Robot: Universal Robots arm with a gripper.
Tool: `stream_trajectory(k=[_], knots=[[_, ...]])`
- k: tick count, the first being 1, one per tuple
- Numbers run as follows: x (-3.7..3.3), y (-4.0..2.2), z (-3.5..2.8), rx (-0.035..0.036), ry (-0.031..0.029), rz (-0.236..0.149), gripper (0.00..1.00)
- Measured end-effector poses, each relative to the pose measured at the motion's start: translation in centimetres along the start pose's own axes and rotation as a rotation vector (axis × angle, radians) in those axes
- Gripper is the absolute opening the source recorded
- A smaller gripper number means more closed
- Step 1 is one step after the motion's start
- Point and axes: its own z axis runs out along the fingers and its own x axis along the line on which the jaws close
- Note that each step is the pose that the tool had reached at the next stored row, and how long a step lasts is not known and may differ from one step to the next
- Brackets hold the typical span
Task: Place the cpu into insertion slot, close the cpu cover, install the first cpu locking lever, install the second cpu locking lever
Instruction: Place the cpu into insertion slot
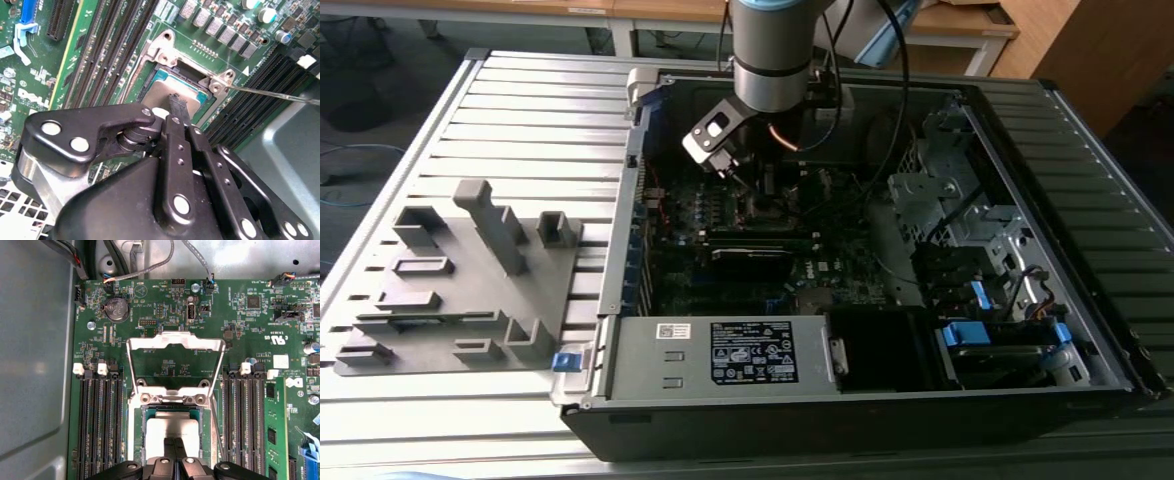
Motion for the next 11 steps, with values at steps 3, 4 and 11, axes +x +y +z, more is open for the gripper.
stream_trajectory(k=[3,4,11], knots=[[0.0,0.11,0.03,-0.0001,0.0,0.0,0.11],[0.01,0.11,0.08,-0.0002,0.0001,0.0,0.11],[-0.02,0.07,0.53,0.0003,-0.0006,0.0,0.11]])
